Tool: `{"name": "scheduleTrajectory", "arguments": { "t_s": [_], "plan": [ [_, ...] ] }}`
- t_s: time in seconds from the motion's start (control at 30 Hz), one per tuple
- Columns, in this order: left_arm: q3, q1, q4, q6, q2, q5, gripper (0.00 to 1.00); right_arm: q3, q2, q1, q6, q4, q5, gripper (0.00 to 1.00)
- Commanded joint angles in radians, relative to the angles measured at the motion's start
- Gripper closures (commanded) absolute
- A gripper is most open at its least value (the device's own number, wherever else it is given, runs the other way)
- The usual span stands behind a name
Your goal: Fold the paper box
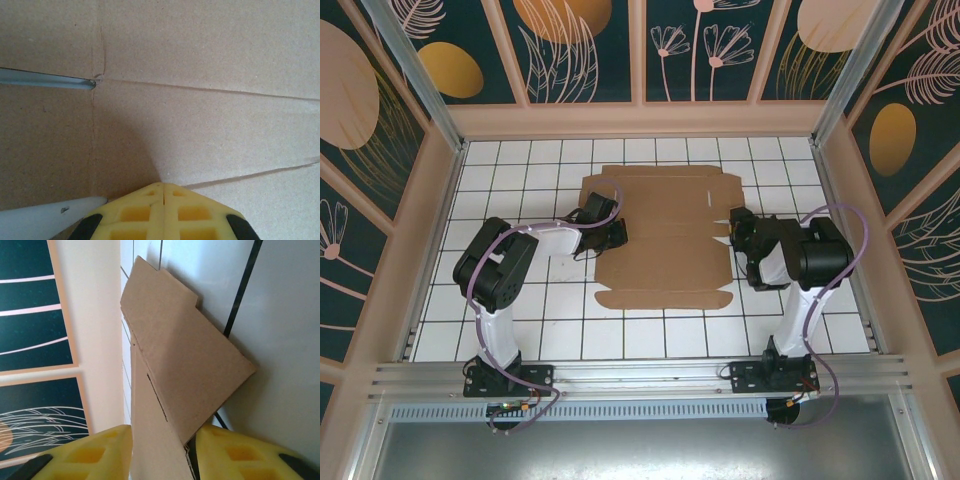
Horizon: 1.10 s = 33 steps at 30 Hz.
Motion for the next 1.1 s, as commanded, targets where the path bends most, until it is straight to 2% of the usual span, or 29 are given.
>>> {"name": "scheduleTrajectory", "arguments": {
  "t_s": [0.0, 0.13, 0.4, 0.43, 0.47, 0.63, 0.77, 0.87, 0.97, 1.07],
  "plan": [
    [-0.007, 0.006, -0.080, 0.018, 0.050, -0.023, 1.00, -0.001, 0.030, 0.004, -0.011, 0.111, 0.027, 0.71],
    [-0.007, 0.005, -0.080, 0.019, 0.047, -0.023, 1.00, 0.009, 0.050, 0.001, -0.029, 0.151, 0.022, 0.80],
    [-0.015, 0.011, -0.044, 0.021, -0.009, 0.009, 1.00, 0.010, 0.023, 0.000, -0.137, 0.153, 0.014, 0.89],
    [-0.015, 0.015, -0.040, 0.018, -0.026, 0.024, 0.99, 0.011, 0.002, -0.001, -0.169, 0.127, 0.014, 0.89],
    [-0.013, 0.018, -0.037, 0.017, -0.039, 0.039, 0.95, 0.013, -0.015, -0.001, -0.196, 0.104, 0.013, 0.90],
    [-0.003, 0.019, -0.041, 0.005, -0.151, 0.112, 0.74, 0.037, -0.148, -0.006, -0.375, -0.089, 0.016, 0.93],
    [-0.012, 0.023, -0.086, 0.021, -0.289, 0.105, 0.67, 0.063, -0.264, -0.026, -0.500, -0.246, 0.012, 0.96],
    [-0.012, 0.032, -0.167, 0.044, -0.394, 0.042, 0.64, 0.130, -0.402, -0.046, -0.631, -0.471, 0.035, 0.99],
    [-0.016, 0.060, -0.258, 0.059, -0.501, -0.042, 0.58, 0.288, -0.544, -0.040, -0.847, -0.762, 0.132, 1.00],
    [-0.013, 0.094, -0.323, 0.066, -0.600, -0.121, 0.54, 0.476, -0.625, -0.016, -1.043, -0.955, 0.222, 1.00]
  ]
}}
